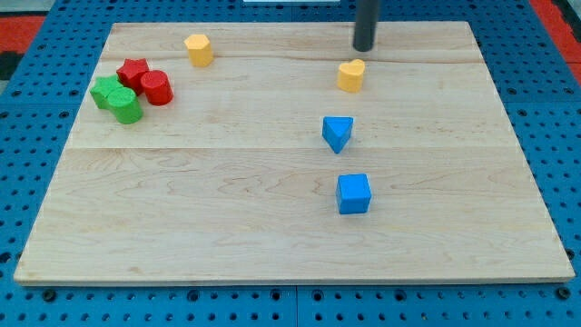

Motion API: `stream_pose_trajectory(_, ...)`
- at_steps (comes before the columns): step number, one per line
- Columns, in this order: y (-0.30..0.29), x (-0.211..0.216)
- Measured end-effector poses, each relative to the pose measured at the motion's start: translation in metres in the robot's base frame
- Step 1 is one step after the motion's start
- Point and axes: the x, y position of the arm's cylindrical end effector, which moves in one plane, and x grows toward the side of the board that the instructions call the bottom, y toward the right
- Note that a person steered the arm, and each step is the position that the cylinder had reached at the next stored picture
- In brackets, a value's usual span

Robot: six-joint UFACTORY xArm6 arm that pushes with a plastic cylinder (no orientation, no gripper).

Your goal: Slide the yellow heart towards the center of the board

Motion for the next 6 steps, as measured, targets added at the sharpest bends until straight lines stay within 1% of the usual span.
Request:
stream_pose_trajectory(1, 0.013, 0.033)
stream_pose_trajectory(2, -0.004, 0.043)
stream_pose_trajectory(3, -0.038, 0.046)
stream_pose_trajectory(5, -0.057, 0.078)
stream_pose_trajectory(6, -0.094, 0.080)
